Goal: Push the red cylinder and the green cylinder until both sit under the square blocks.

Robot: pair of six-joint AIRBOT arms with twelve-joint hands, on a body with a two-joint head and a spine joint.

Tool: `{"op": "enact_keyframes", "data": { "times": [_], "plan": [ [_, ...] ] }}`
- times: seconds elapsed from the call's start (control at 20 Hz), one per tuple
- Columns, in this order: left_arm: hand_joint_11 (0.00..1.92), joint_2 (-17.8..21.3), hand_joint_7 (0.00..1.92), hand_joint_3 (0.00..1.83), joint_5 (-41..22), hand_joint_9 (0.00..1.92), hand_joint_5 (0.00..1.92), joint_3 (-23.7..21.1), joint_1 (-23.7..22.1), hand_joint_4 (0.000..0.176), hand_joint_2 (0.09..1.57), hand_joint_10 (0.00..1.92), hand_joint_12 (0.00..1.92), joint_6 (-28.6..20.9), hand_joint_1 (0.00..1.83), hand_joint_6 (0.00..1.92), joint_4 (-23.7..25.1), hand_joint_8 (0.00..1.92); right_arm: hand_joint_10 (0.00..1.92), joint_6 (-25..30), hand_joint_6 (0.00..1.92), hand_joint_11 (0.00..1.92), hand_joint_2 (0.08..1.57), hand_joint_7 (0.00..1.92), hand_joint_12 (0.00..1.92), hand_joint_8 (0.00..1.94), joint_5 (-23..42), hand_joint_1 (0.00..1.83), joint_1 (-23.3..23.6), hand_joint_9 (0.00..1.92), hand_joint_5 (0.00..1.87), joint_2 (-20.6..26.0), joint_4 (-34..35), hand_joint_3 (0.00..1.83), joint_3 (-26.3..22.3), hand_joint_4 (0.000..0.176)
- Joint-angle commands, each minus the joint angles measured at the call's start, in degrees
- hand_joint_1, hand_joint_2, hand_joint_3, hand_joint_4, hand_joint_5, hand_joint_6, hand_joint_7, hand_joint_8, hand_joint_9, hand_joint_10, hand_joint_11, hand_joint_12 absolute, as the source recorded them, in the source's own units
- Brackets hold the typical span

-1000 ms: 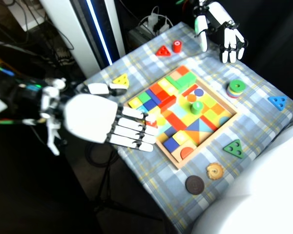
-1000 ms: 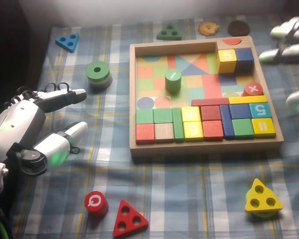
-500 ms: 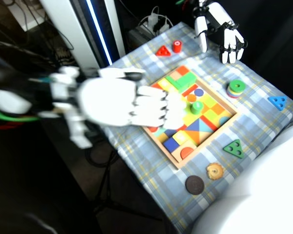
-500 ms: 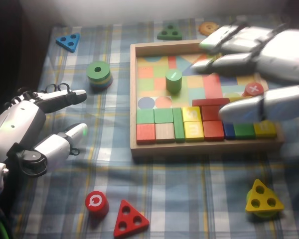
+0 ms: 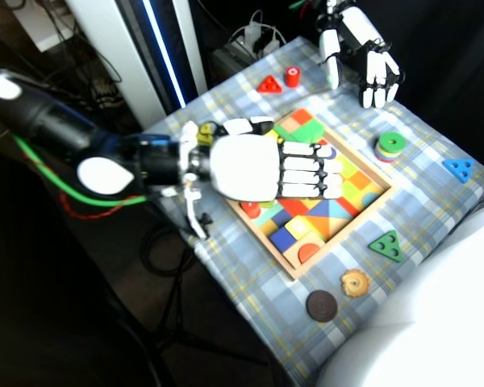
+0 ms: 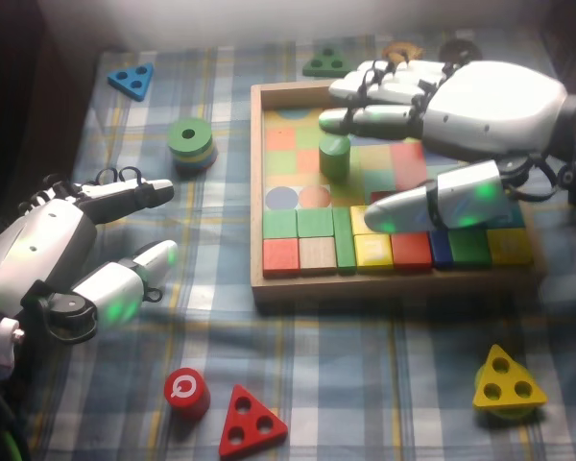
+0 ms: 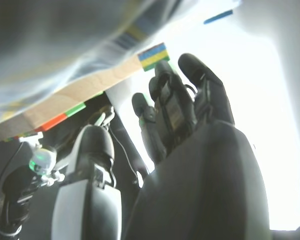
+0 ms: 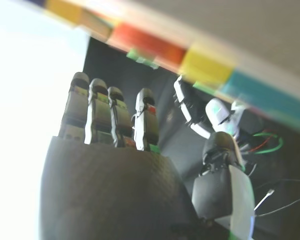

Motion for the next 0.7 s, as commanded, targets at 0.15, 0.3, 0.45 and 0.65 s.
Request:
{"op": "enact_keyframes", "data": {
  "times": [0.15,0.3,0.45,0.65],
  "plan": [
    [0.00,0.00,0.47,0.00,-6.33,0.46,0.59,0.46,-0.40,0.041,1.34,0.00,0.75,-0.51,0.63,0.01,2.47,0.00,0.00,0.33,0.02,0.00,0.99,0.00,0.00,0.00,3.96,0.00,0.90,0.00,0.28,-1.51,1.83,0.00,1.70,0.106],
    [0.02,0.00,0.48,0.00,-6.32,0.48,0.60,0.43,-0.40,0.038,1.34,0.01,0.77,-0.51,0.66,0.00,2.47,0.00,0.00,0.39,0.02,0.00,0.99,0.00,0.00,0.00,2.85,0.00,0.90,0.00,0.30,-1.97,1.12,0.00,2.18,0.151],
    [0.02,0.04,0.47,0.00,-6.70,0.47,0.61,0.30,-0.40,0.041,1.34,0.00,0.78,-0.51,0.65,0.01,2.57,0.00,0.00,1.14,0.01,0.00,0.97,0.00,0.00,0.00,2.66,0.00,0.90,0.00,0.29,-1.97,0.39,0.00,2.15,0.156],
    [0.00,0.07,0.47,0.00,-6.68,0.45,0.59,0.28,-0.40,0.054,1.34,0.00,0.72,-0.51,0.67,0.00,2.58,0.00,0.00,3.31,0.01,0.00,1.03,0.00,0.00,0.00,0.60,0.00,0.90,0.00,0.29,-1.31,-3.20,0.02,1.46,0.099]
  ]
}}
